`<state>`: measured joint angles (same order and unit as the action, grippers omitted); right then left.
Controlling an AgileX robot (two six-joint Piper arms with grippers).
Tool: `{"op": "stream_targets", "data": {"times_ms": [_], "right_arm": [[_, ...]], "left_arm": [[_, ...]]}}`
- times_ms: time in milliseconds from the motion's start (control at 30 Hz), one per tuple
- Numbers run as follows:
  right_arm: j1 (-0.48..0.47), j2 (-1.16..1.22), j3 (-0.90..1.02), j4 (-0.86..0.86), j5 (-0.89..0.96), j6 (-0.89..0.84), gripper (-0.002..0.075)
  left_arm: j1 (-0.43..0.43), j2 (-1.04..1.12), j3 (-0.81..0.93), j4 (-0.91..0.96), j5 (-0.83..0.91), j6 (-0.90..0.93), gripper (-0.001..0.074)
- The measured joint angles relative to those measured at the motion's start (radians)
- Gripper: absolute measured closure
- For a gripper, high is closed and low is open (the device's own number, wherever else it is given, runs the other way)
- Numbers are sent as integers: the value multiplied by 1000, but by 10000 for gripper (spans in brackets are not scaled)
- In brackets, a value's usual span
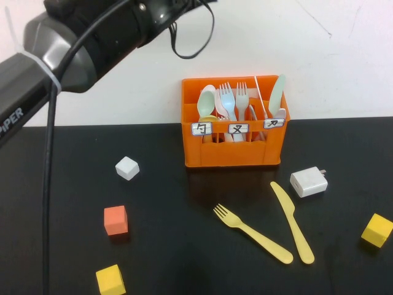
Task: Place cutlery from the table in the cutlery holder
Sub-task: Pick up the fork
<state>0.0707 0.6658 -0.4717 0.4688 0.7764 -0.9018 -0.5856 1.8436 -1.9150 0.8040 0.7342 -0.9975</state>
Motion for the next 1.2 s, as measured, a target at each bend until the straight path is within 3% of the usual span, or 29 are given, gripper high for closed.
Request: {"op": "stream_targets", "data": {"times_ms": [200, 333, 700, 1000, 1200], "right_arm": [[0, 0, 0, 12, 19, -2, 728], [0, 0, 0, 28, 22, -2, 728], [56, 166, -72, 59, 41, -38, 728], [66, 417, -183, 71, 34, -42, 728], [156, 551, -247, 73, 6, -38, 728]], "left_arm": [[0, -29, 12, -196, 18, 157, 735], [0, -109, 115, -265, 8, 214, 736], [0, -493, 706, -358, -225, 195, 736], [0, -862, 1138, -358, -247, 180, 736], [0, -1108, 1352, -390, -234, 175, 736]]}}
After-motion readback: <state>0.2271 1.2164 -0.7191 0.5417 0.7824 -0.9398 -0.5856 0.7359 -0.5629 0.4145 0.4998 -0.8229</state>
